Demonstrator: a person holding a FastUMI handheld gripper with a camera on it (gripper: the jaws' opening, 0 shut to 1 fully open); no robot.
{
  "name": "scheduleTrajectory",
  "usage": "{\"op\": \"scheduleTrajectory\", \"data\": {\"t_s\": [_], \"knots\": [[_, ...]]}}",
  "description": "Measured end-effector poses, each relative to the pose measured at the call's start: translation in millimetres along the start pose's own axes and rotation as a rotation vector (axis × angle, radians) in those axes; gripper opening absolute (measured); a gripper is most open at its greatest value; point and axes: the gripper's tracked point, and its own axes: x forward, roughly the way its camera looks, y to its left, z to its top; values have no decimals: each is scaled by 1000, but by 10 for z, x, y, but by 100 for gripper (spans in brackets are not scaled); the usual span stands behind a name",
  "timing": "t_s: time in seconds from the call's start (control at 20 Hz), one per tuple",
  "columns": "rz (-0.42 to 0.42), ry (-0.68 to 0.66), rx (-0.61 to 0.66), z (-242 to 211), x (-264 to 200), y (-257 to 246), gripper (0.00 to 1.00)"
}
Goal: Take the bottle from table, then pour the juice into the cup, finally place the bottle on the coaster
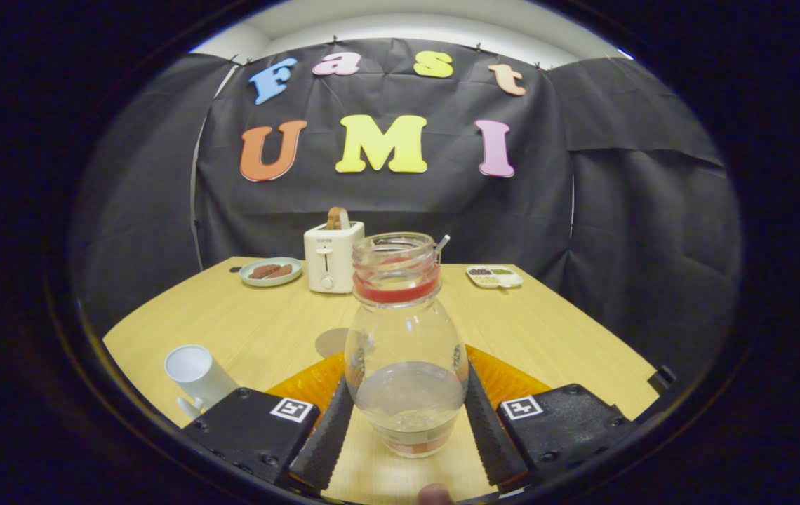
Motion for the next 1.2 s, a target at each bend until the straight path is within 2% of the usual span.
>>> {"op": "scheduleTrajectory", "data": {"t_s": [0.35, 1.2], "knots": [[-8, 0, -163, 125, -139, 110, 81], [-19, 19, -581, -23, -151, 86, 81]]}}
